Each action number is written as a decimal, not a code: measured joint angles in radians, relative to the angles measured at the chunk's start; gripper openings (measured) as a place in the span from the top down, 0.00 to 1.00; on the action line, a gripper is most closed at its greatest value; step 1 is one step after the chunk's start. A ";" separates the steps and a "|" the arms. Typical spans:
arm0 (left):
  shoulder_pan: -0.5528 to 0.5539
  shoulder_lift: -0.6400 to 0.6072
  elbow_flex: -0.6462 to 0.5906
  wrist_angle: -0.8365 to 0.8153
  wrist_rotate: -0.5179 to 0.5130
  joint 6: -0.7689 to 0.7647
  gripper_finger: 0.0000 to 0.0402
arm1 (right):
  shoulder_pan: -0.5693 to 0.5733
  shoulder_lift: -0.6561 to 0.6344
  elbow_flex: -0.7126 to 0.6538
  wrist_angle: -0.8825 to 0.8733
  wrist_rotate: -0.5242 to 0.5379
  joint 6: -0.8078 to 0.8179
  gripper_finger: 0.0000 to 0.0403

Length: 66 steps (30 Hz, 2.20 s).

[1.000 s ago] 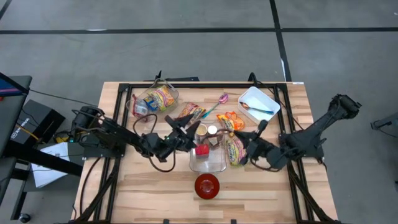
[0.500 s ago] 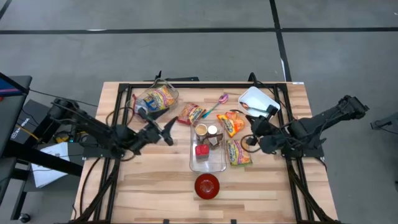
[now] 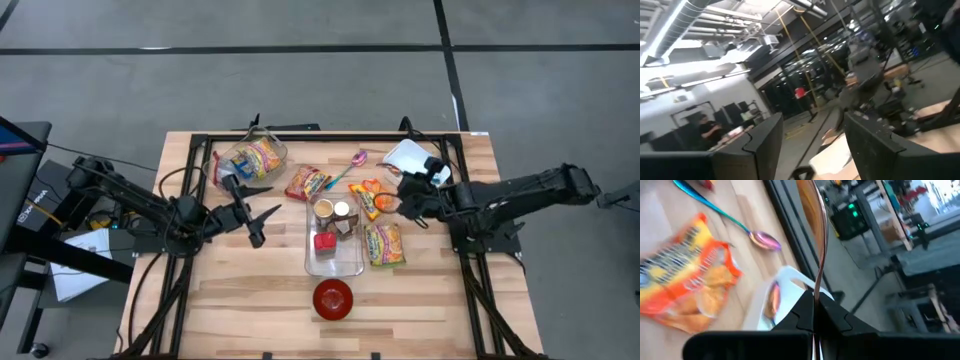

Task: Pick & Place Food Item
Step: Put the gold spoon into the white bin

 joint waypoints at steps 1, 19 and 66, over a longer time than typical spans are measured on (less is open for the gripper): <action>0.000 0.000 0.000 -0.005 0.010 -0.019 0.50 | -0.028 -0.007 -0.016 0.020 -0.018 -0.022 1.00; -0.001 0.000 0.000 -0.039 0.015 -0.071 0.52 | -0.474 -0.252 -0.250 0.402 -0.458 -0.304 1.00; -0.001 0.001 0.000 -0.047 0.015 -0.073 0.52 | -0.850 -0.151 -0.551 0.972 -0.691 -0.528 1.00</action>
